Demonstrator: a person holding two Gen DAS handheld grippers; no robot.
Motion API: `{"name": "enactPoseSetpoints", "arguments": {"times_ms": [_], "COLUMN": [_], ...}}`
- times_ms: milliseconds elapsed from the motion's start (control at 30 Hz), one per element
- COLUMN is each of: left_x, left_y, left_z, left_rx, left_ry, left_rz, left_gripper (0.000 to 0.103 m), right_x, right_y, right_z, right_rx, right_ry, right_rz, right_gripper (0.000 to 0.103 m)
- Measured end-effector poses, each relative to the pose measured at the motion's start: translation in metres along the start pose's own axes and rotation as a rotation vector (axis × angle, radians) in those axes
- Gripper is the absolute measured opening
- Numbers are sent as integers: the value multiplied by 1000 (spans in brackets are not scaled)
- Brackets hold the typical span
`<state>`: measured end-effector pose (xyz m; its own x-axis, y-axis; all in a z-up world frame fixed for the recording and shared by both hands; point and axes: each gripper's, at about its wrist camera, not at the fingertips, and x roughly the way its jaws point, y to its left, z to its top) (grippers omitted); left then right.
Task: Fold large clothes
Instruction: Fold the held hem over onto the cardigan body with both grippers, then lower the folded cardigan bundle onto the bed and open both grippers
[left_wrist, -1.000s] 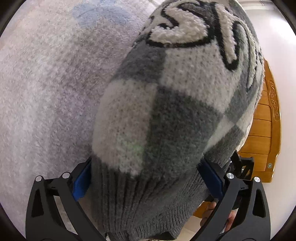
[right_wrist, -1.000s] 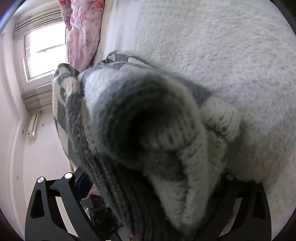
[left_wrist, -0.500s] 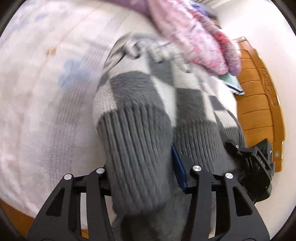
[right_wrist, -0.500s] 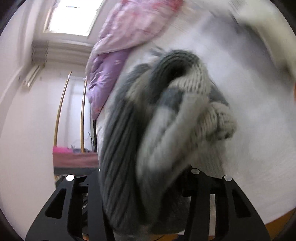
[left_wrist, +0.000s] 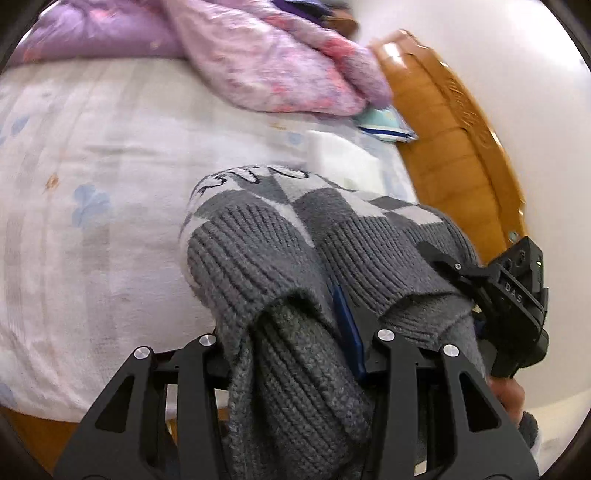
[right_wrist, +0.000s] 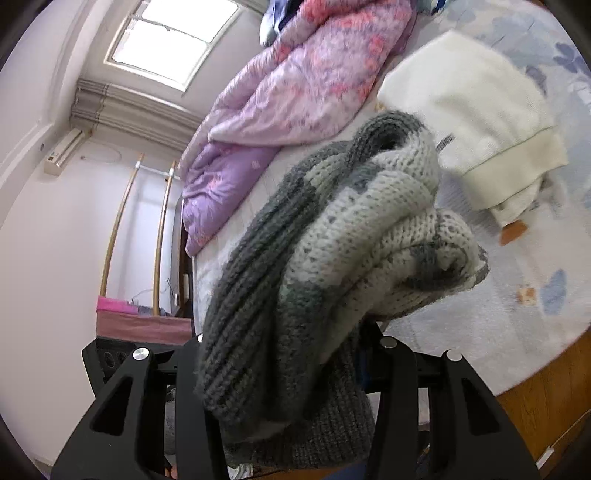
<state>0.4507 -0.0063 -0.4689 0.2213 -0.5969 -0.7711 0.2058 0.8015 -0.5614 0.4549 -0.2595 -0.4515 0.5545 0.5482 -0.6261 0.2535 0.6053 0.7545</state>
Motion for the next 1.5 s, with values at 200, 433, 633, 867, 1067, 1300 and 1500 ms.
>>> {"name": "enactPoseSetpoints", "arguments": {"times_ms": [200, 433, 633, 867, 1067, 1300, 1500], "left_x": [-14, 25, 95, 244, 372, 361, 329], "left_y": [-73, -164, -222, -212, -155, -165, -156], "left_z": [26, 91, 156, 143, 105, 116, 129], "left_rx": [96, 190, 175, 176, 7, 6, -69], "left_ry": [-83, -237, -377, -351, -4, -40, -22], "left_rz": [-55, -65, -61, 116, 276, 301, 310], "left_gripper": [42, 42, 42, 44, 53, 86, 91], "right_x": [-66, -112, -133, -66, 11, 9, -6], "right_y": [4, -11, -50, -206, -342, -336, -299], "right_z": [30, 137, 251, 289, 267, 269, 267], "right_rx": [-26, -141, -254, -115, 163, 24, -97], "right_ry": [-87, -158, -194, -32, 163, 191, 199], "right_rz": [45, 131, 216, 150, -90, -262, -468], "right_gripper": [41, 41, 41, 42, 44, 67, 68]}}
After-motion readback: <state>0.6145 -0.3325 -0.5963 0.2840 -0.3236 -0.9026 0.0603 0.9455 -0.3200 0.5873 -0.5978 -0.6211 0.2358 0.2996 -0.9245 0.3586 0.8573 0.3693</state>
